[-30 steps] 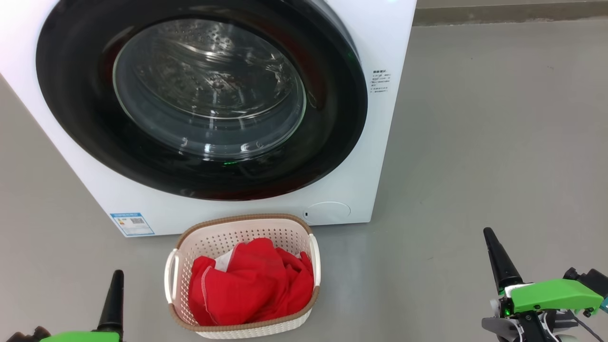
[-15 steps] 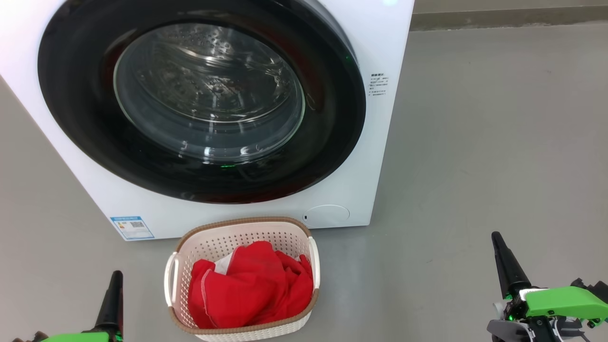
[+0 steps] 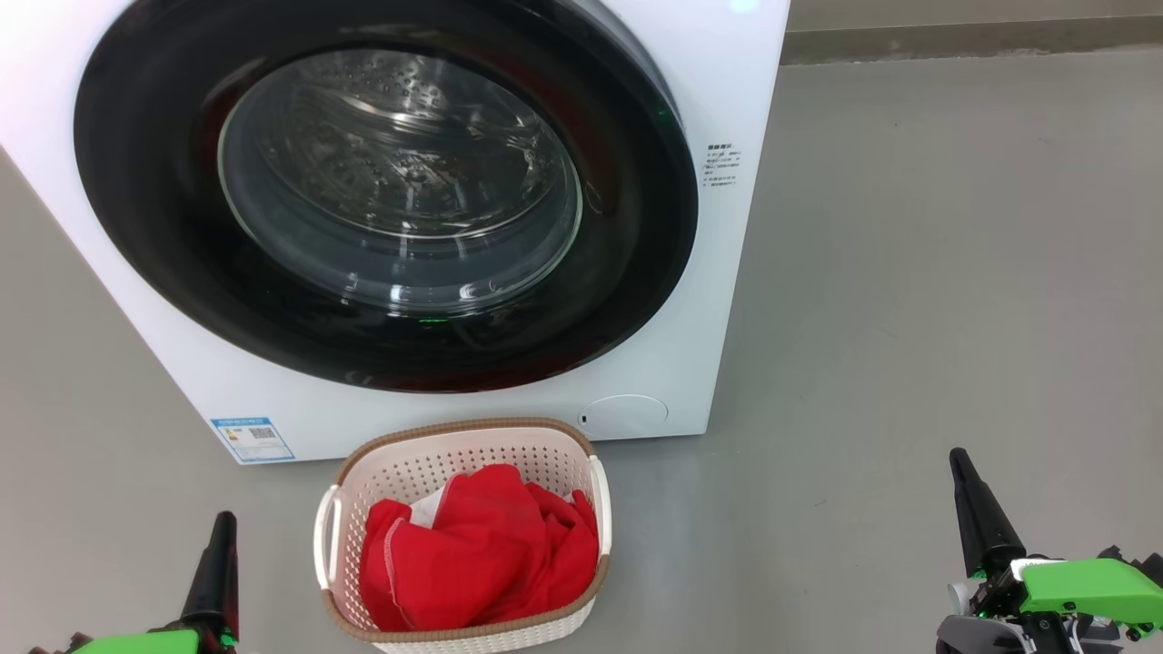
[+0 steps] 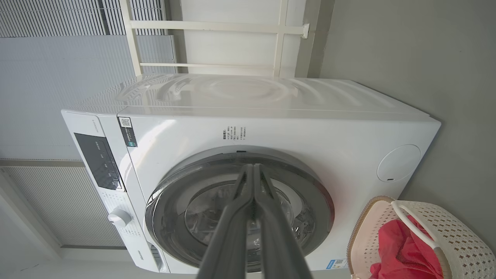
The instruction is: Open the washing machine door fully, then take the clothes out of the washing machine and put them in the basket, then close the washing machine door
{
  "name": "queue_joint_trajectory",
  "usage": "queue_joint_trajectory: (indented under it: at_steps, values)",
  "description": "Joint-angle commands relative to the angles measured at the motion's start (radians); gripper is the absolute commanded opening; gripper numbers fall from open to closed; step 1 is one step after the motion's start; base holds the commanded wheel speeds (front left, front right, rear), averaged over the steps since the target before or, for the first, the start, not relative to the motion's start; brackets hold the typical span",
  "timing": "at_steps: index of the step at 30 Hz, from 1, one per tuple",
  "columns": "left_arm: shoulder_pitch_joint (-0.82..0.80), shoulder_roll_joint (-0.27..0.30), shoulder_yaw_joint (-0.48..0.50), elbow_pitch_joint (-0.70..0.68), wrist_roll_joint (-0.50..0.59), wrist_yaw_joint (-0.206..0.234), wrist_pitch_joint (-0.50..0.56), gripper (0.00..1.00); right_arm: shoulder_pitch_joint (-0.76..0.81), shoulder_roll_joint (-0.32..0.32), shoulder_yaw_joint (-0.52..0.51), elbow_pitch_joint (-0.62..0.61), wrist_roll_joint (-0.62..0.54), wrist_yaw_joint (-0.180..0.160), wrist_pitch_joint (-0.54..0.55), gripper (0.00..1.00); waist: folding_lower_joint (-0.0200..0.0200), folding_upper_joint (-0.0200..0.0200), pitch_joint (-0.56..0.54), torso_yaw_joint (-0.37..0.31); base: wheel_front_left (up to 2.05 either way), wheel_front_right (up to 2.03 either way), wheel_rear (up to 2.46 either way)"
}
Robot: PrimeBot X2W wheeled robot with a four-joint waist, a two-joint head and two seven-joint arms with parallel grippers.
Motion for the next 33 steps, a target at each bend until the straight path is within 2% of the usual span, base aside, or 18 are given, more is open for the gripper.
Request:
queue_joint_trajectory:
  at_steps: [1, 33]
  values:
    - [-0.038, 0.016, 0.035, -0.019, -0.003, -0.012, 0.004, 0.00, -0.008, -0.001, 0.023, -0.031, 0.005, -0.001, 0.007, 0.00, -0.0001, 0.0000, 0.000, 0.000, 0.00, 0.00, 0.00]
    - [-0.038, 0.015, 0.037, -0.019, -0.001, -0.012, 0.006, 0.00, -0.008, 0.000, 0.021, -0.031, 0.004, -0.001, 0.008, 0.00, -0.0001, 0.0000, 0.000, 0.000, 0.00, 0.00, 0.00]
